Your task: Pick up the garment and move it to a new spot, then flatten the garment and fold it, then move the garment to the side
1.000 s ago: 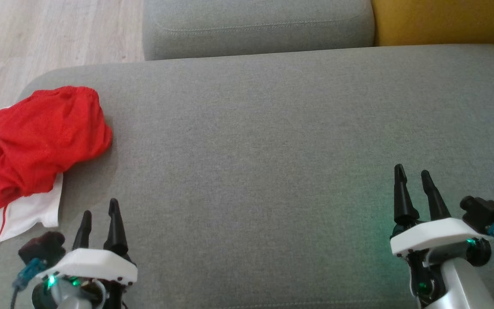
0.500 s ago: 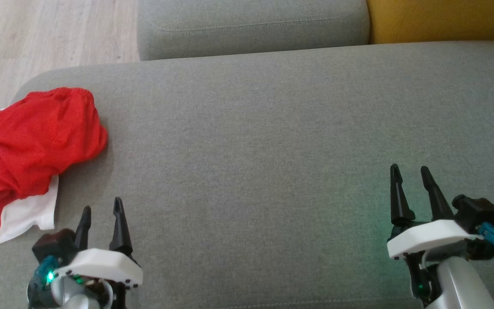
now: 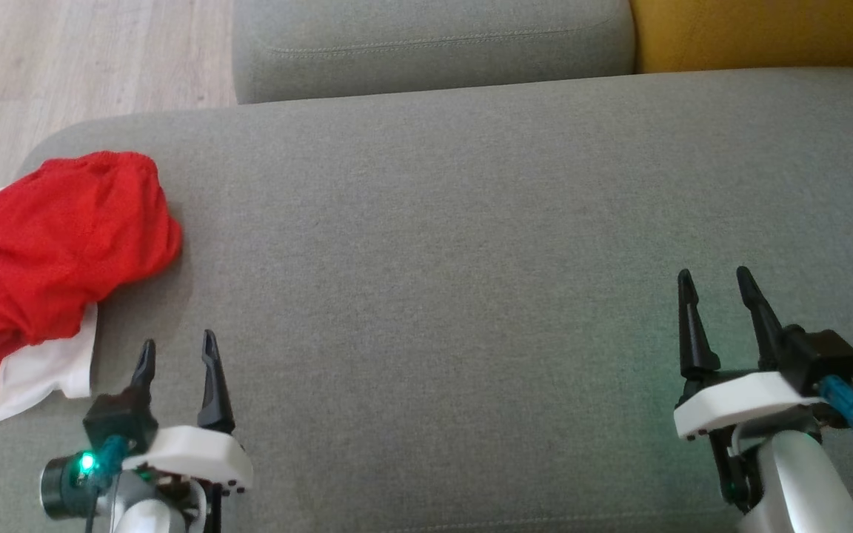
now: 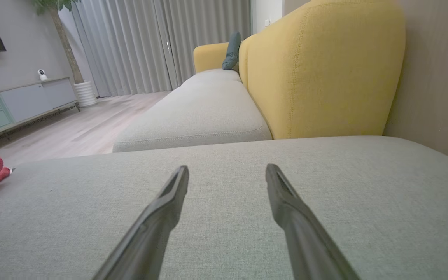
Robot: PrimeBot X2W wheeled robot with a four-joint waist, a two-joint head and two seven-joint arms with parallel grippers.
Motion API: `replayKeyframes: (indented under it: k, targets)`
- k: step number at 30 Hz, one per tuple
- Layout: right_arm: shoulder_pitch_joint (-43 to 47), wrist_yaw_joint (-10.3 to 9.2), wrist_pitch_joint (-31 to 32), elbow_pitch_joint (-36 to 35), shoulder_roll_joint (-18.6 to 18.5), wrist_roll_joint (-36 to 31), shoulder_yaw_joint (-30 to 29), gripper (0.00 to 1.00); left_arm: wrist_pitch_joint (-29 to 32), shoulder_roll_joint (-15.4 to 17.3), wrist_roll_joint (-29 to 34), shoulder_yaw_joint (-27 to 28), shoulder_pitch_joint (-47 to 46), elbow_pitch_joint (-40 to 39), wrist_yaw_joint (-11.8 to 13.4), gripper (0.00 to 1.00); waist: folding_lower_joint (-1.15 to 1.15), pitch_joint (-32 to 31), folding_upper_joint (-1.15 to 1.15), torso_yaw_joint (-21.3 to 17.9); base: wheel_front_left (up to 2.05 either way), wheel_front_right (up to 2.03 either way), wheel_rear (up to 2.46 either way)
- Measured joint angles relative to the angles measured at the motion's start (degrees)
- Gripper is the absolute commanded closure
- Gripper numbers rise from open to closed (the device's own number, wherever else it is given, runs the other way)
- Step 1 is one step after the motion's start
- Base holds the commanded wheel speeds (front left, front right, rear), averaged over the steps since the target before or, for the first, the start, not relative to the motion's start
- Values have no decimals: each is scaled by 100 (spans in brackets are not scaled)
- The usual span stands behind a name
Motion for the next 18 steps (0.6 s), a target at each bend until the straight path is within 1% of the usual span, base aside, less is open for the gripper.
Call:
replayKeyframes:
  k: [6,11,14,18]
  targets:
    - [1,1,-111,33,0,-350,-24,0,-65,3,338,0,0,1,52,0,0,-12,0,5,0,0,0]
    - [1,1,-116,32,-1,-357,-1,0,-66,4,339,-4,0,2,52,0,0,-13,0,75,0,0,0]
    - [1,1,-116,32,-3,-356,123,0,-69,7,339,-9,-1,26,51,0,0,-10,0,216,0,0,0]
    - [-1,1,-116,34,-3,-293,403,0,-69,9,271,-45,-2,55,55,0,0,-9,0,552,0,0,0]
